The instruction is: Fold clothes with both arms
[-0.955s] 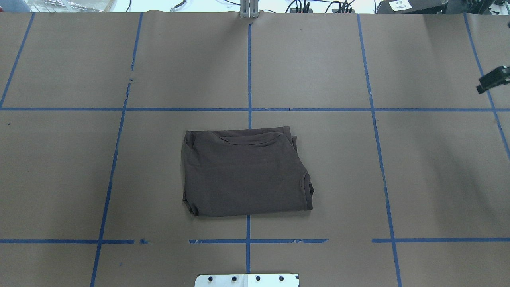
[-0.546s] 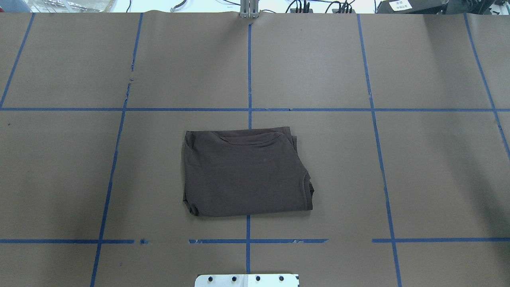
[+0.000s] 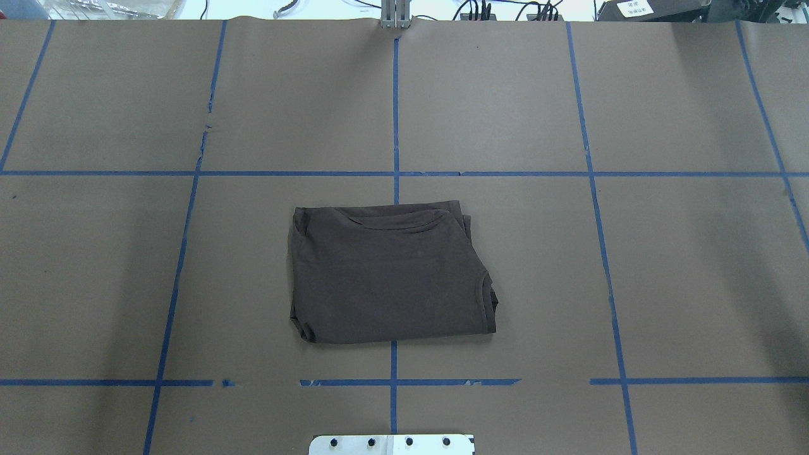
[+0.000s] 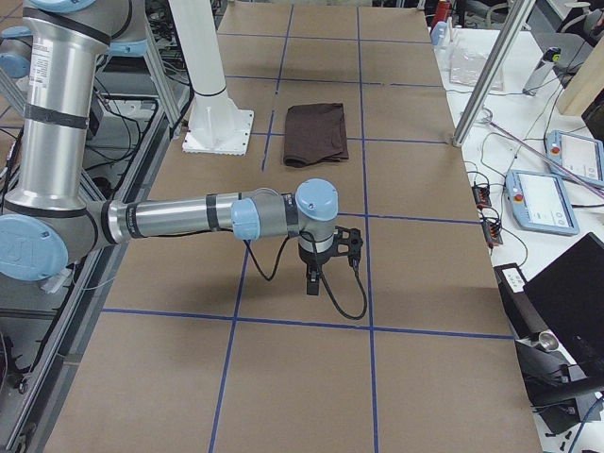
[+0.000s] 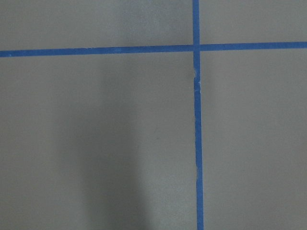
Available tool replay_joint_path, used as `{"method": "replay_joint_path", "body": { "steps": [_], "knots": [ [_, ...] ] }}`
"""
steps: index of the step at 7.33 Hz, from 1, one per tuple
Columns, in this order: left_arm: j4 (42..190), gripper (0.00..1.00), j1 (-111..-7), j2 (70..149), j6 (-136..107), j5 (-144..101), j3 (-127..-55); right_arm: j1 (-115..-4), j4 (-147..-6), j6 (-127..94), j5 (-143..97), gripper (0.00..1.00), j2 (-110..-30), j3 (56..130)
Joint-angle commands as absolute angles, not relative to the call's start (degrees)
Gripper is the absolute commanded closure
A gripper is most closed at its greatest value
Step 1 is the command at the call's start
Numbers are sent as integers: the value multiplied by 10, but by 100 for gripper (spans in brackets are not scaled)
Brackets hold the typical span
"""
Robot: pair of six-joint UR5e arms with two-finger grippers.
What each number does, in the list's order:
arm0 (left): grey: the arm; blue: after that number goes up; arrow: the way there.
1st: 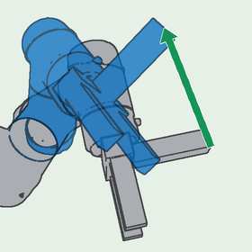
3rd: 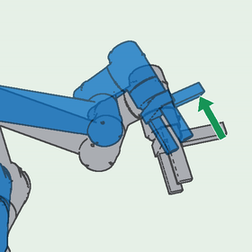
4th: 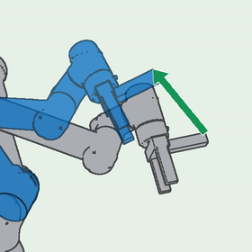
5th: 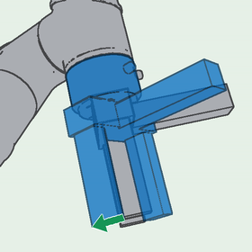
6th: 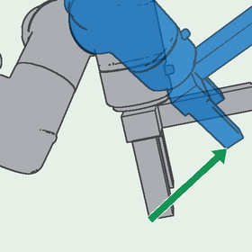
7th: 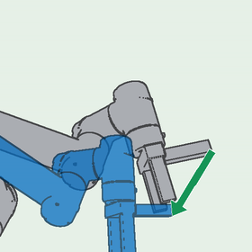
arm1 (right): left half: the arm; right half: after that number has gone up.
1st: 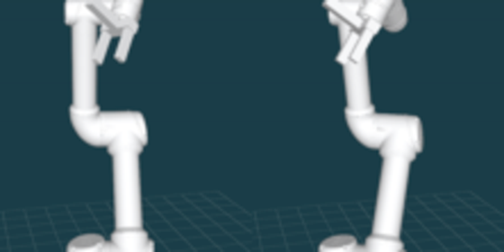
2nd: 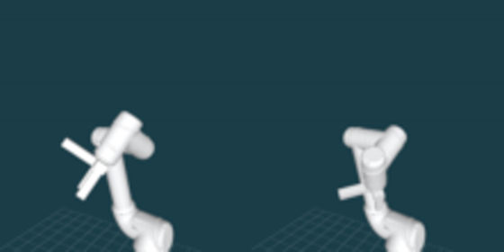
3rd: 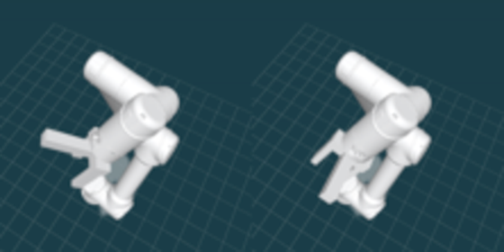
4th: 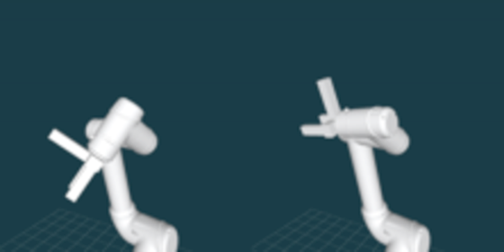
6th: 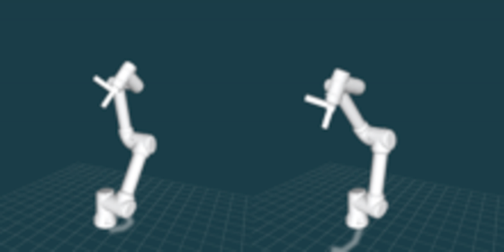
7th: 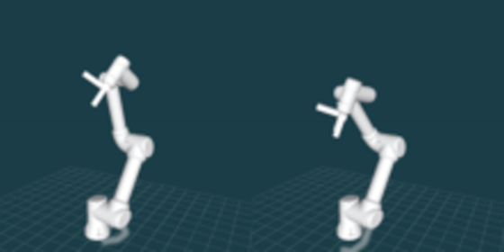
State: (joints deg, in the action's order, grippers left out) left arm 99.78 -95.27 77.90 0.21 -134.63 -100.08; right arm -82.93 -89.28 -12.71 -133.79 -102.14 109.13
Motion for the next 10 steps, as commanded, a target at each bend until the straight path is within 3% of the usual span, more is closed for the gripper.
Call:
{"method": "replay_joint_path", "body": {
  "steps": [1, 4, 10],
  "knots": [
    [996, 0, -950, 761, -1, -1352, -1009, -830, -893, -129, -1340, 0, -1023, 1093],
    [1004, 0, -892, 768, -43, -1345, -1030, -830, -892, -128, -1340, 0, -1021, 1096],
    [1002, 0, -890, 767, -40, -1339, -1049, -830, -892, -129, -1340, 0, -1018, 1096]
  ]
}}
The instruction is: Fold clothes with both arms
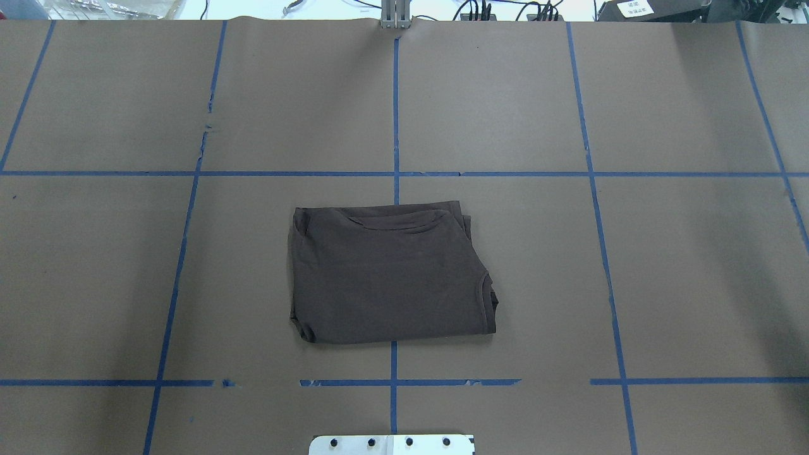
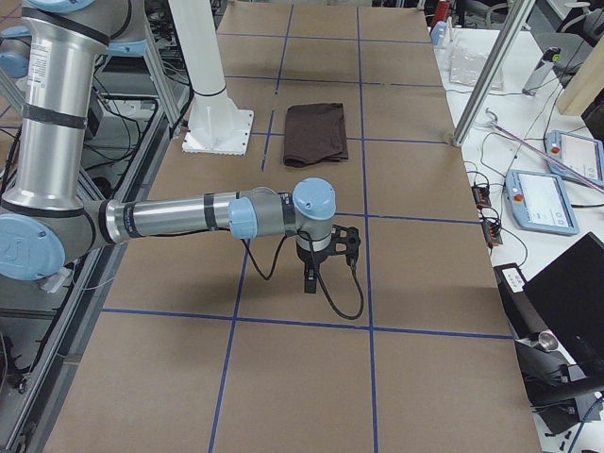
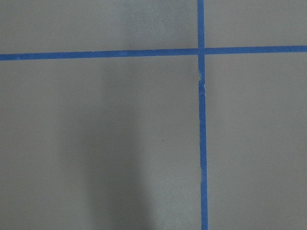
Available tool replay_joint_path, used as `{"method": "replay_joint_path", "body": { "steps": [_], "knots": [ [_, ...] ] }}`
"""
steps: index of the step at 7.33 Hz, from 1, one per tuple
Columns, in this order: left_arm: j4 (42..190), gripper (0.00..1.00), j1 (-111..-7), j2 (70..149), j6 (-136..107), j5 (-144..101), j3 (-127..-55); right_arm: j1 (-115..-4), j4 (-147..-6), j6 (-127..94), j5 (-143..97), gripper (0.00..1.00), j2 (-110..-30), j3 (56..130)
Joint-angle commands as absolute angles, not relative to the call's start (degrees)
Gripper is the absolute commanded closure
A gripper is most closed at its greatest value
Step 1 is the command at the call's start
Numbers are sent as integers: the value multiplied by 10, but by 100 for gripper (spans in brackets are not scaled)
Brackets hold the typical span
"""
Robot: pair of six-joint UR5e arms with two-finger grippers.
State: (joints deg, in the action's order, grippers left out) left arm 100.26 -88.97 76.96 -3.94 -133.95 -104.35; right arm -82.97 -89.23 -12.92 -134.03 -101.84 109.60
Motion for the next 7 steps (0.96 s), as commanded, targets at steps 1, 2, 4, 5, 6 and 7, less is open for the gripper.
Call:
{"method": "replay_joint_path", "body": {
  "steps": [1, 2, 4, 5, 6, 7],
  "knots": [
    [1002, 0, -890, 767, -40, -1339, -1050, -830, -892, -129, -1339, 0, -1018, 1095],
    [1002, 0, -890, 766, -40, -1339, -1050, -830, -891, -126, -1338, 0, -1018, 1096],
    [1002, 0, -890, 766, -42, -1339, -1050, -830, -868, -129, -1338, 0, -1019, 1092],
    [1002, 0, -890, 766, -42, -1339, -1050, -830, -863, -130, -1340, 0, -1019, 1092],
    [1002, 0, -890, 766, -42, -1339, -1050, -830, -862, -127, -1336, 0, -1024, 1092],
    [1002, 0, -890, 766, -42, -1339, -1050, -830, -862, -124, -1334, 0, -1024, 1092]
  ]
}}
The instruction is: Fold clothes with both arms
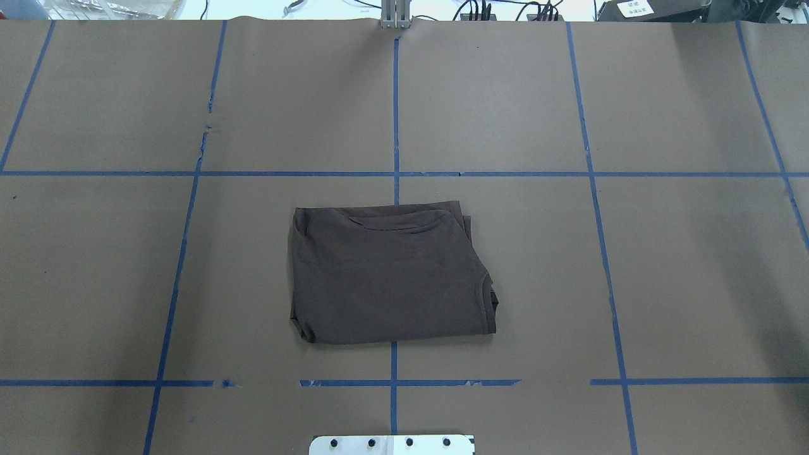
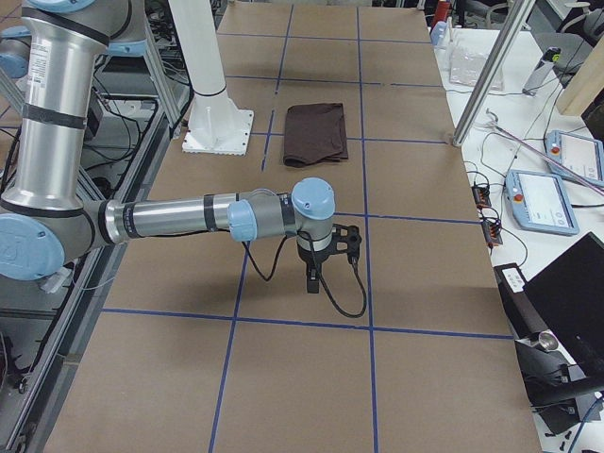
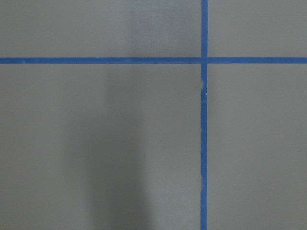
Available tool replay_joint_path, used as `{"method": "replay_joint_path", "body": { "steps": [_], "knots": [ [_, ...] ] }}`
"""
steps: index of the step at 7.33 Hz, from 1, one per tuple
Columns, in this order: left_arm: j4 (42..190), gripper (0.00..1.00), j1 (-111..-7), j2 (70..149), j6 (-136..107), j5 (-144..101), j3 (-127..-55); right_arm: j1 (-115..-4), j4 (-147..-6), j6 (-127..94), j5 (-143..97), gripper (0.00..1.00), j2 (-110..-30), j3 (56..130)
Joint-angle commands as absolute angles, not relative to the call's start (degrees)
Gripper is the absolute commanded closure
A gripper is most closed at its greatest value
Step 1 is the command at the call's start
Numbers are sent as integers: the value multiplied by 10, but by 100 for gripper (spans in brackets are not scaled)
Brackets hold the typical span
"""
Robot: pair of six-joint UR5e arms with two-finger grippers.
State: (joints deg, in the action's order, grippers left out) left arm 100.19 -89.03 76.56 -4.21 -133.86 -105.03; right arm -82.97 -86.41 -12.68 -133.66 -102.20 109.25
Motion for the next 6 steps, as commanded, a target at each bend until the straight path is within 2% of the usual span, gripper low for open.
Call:
{"method": "replay_joint_path", "body": {
  "steps": [1, 6],
  "knots": [
    [1001, 0, -890, 765, -42, -1339, -1050, -830, -863, -122, -1336, 0, -1024, 1089],
    [1000, 0, -890, 765, -42, -1339, -1049, -830, -863, -122, -1339, 0, -1024, 1100]
  ]
}}
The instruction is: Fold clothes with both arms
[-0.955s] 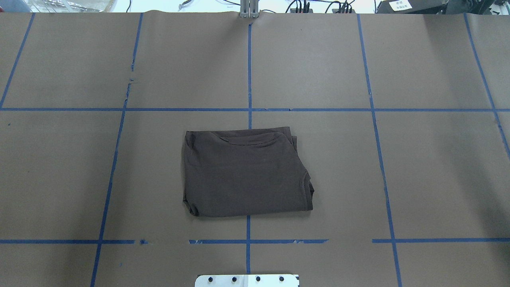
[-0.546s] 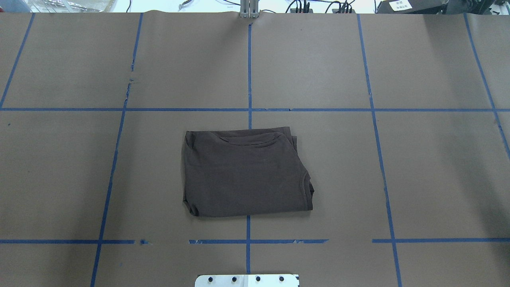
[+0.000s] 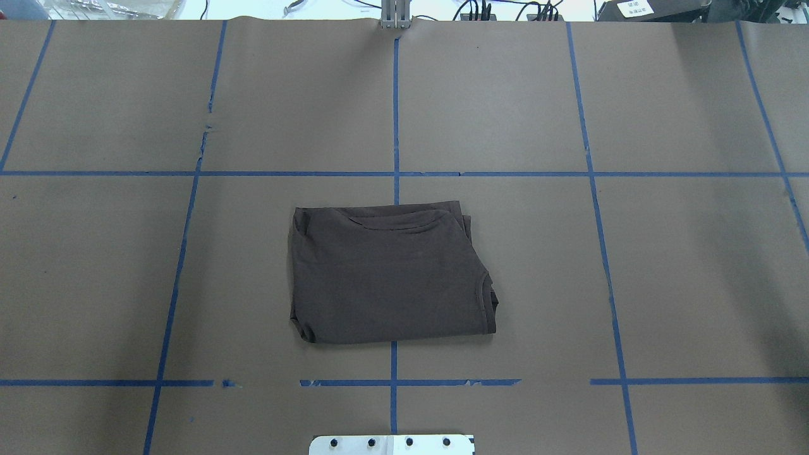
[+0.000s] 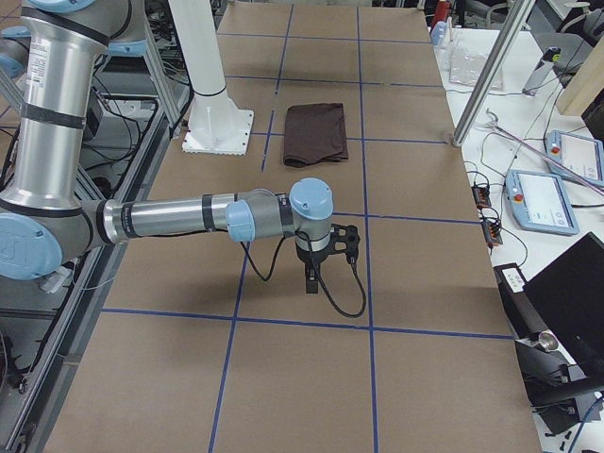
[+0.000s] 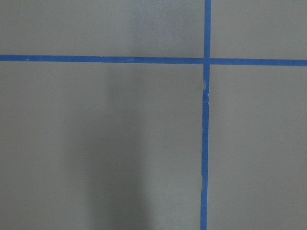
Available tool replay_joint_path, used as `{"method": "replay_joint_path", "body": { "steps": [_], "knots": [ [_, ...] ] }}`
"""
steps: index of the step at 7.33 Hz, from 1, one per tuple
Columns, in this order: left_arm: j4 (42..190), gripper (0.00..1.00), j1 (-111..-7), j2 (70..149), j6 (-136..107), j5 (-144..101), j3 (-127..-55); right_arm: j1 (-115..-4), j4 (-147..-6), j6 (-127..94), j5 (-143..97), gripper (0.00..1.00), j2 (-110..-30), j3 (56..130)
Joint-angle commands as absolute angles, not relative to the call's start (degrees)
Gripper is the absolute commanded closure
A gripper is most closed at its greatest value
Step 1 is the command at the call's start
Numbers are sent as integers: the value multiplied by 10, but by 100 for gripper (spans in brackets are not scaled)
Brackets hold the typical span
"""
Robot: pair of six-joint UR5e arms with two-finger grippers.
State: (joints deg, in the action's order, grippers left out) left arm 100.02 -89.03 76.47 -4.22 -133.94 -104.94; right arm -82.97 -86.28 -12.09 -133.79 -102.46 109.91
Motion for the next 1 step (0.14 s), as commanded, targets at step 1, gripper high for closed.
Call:
{"method": "replay_joint_path", "body": {
  "steps": [1],
  "knots": [
    [1000, 0, -890, 765, -42, -1339, -1049, -830, -863, -123, -1339, 0, -1027, 1100]
  ]
}}
